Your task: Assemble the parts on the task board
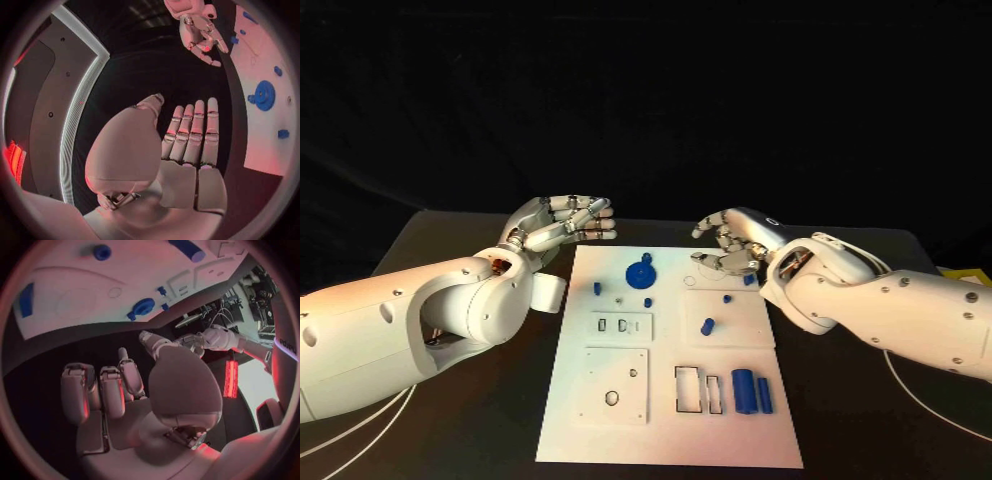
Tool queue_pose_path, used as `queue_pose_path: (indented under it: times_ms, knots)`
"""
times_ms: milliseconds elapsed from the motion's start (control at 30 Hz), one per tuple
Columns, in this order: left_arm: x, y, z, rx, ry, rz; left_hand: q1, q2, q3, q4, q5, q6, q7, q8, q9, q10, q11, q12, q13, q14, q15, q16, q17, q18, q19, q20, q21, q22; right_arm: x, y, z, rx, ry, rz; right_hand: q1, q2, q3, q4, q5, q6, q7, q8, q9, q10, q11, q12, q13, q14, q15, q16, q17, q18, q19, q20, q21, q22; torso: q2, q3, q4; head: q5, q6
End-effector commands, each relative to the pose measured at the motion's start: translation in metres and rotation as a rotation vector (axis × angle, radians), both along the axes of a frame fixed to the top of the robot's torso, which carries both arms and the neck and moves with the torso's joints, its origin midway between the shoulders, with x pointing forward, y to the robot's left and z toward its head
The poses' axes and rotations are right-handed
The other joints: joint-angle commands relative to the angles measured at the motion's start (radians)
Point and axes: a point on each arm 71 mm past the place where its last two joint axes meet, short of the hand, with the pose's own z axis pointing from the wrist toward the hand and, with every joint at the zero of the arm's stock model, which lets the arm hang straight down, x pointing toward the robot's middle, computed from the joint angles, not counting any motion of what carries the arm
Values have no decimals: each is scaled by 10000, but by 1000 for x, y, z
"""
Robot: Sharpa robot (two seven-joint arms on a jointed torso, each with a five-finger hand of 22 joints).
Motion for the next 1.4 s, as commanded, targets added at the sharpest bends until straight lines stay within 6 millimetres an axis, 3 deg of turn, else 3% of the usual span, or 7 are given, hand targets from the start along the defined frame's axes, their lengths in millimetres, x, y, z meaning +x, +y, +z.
queue_pose_path:
  times_ms: [33,167,333,500,833,1033,1400]
  knots:
    - [0,-1,1,-147,-74,-188,-74,57,39,9,-27,-58,299,-50,-16,-32,61,-35,14,-65,37,-46,10,119,-4,47,-57,-16,-2,-15,-6,750,1537,824,295,-31,-41,-206,-133,-75,-180,-76,19,-6,-181,-64,9,894,-144,45,1994,-132,-59,-99,-34,1384,-55,54,-98,-72,4]
    - [2,0,1,-146,-79,-175,-74,57,39,9,-27,-58,299,-50,-16,-32,61,-35,14,-65,37,-46,10,119,-4,47,-57,-16,-1,-44,-7,782,1934,721,573,-66,-77,-404,-91,-110,-319,-119,59,37,-433,-50,57,921,-359,73,2106,-148,-15,-288,2,1442,-65,92,-124,-55,3]
    - [3,0,0,-149,-84,-166,-67,60,44,3,-25,-59,294,-51,-16,-32,59,-33,15,-65,37,-50,11,120,-5,48,-58,-18,0,-69,-8,779,2173,444,715,-56,-62,-507,58,-74,-364,-115,94,76,-488,-33,97,933,-428,84,2152,-158,10,-373,21,1472,-64,138,-133,-16,17]
    - [4,0,0,-156,-81,-184,-62,61,47,0,-24,-59,293,-51,-16,-33,58,-33,15,-65,37,-53,11,120,-5,48,-59,-20,1,-84,-14,658,2322,179,781,-52,-52,-572,267,35,-326,-86,137,105,-354,-19,129,936,-350,86,2164,-166,19,-358,21,1484,-55,114,-128,-59,84]
    - [4,1,0,-148,-62,-180,-62,61,47,0,-24,-59,293,-51,-16,-33,58,-33,15,-65,37,-53,11,120,-5,48,-59,-20,5,-89,-29,541,2574,-36,849,-5,2,-632,396,118,-220,-86,164,128,-241,-3,160,939,-254,89,2177,-169,23,-288,18,1491,-36,98,-89,-37,-50]
    - [4,2,0,-143,-55,-171,-62,61,47,0,-24,-59,293,-51,-16,-33,58,-33,15,-65,37,-53,11,120,-5,48,-59,-20,6,-90,-36,451,2682,-178,856,3,16,-643,429,129,-189,-93,167,123,-214,-8,156,942,-231,93,2190,-168,20,-269,12,1489,-48,103,-106,46,-142]
    - [4,2,0,-143,-45,-177,-43,64,60,-13,-22,-61,287,-54,-17,-34,54,-31,16,-66,36,-65,15,121,-7,50,-63,-27,9,-86,-46,383,2726,-310,853,40,48,-649,471,153,-114,-110,172,156,-150,24,199,942,-176,94,2193,-170,26,-225,15,1497,-53,107,-113,97,-193]
